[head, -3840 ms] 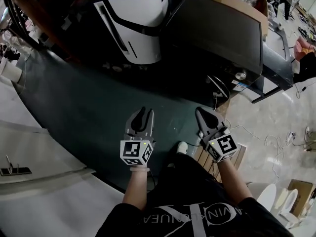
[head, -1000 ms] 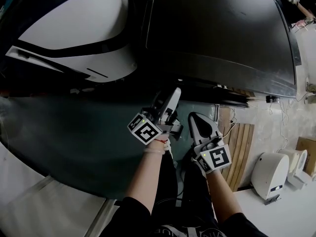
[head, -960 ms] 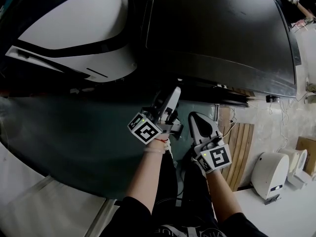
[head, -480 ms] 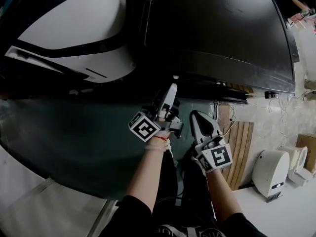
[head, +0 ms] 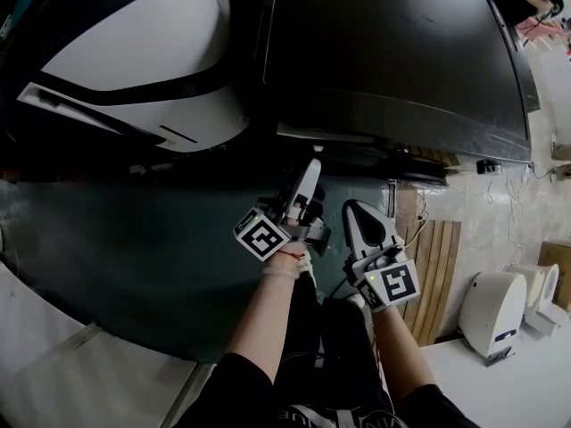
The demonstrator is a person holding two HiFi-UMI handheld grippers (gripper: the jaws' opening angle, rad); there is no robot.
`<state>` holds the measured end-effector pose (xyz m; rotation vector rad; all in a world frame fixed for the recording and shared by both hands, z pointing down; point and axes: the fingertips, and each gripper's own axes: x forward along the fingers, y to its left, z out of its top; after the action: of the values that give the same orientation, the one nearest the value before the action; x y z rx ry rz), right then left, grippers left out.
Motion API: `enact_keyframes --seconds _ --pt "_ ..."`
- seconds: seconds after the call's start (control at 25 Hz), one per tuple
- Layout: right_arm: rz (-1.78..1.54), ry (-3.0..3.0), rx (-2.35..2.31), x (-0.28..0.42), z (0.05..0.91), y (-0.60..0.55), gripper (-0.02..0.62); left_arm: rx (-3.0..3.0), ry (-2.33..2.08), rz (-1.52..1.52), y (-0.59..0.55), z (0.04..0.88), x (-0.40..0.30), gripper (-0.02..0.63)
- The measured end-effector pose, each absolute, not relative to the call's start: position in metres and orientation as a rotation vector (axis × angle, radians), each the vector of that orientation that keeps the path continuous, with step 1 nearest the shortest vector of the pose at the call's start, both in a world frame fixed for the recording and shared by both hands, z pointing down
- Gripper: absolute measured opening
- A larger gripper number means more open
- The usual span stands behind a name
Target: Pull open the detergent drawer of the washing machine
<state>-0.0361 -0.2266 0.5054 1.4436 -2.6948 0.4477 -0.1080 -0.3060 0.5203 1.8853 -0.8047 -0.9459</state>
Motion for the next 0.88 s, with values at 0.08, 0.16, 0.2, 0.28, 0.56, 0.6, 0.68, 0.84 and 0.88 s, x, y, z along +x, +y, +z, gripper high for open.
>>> enact_keyframes --seconds 0.08,0.16,0.2,0.28,0.56,0.6,0.68,0.84,0.88 --pt "0.457 -2.732 1.443 -0.040 0.497 -0.227 0.012 1.886 -0.810 -0.941 -0.301 0.519 -0.108 0.126" --pt "0.457 -2.749 1.425 -0.043 0.493 -0.225 0.012 1.885 -0.812 -0.935 -0.295 0.519 -0.108 0.124" --pt "0.454 -2.741 1.405 -0.043 0.495 -0.222 0.012 1.883 -0.812 -0.935 -0.292 0.519 -0.108 0.126" --pt "0.448 -2.725 1.366 -0.045 0.501 -0.216 0.012 1.880 -0.811 -0.935 -0.285 0.520 -0.108 0.124" --pt "0.467 -2.750 1.351 -0.048 0.497 -0.204 0.012 1.878 -0.814 -0.933 -0.265 0.520 -0.109 0.126" --pt "0.473 -2.746 1.345 -0.048 0.498 -0.202 0.012 1.877 -0.817 -0.934 -0.262 0.520 -0.110 0.126" --pt "0.483 -2.741 1.333 -0.048 0.497 -0.197 0.012 1.878 -0.819 -0.937 -0.257 0.521 -0.111 0.124" --pt "0.478 -2.741 1.323 -0.048 0.495 -0.188 0.012 1.888 -0.816 -0.922 -0.245 0.521 -0.112 0.126" --pt "0.477 -2.742 1.324 -0.049 0.494 -0.186 0.012 1.891 -0.814 -0.915 -0.242 0.521 -0.111 0.126"
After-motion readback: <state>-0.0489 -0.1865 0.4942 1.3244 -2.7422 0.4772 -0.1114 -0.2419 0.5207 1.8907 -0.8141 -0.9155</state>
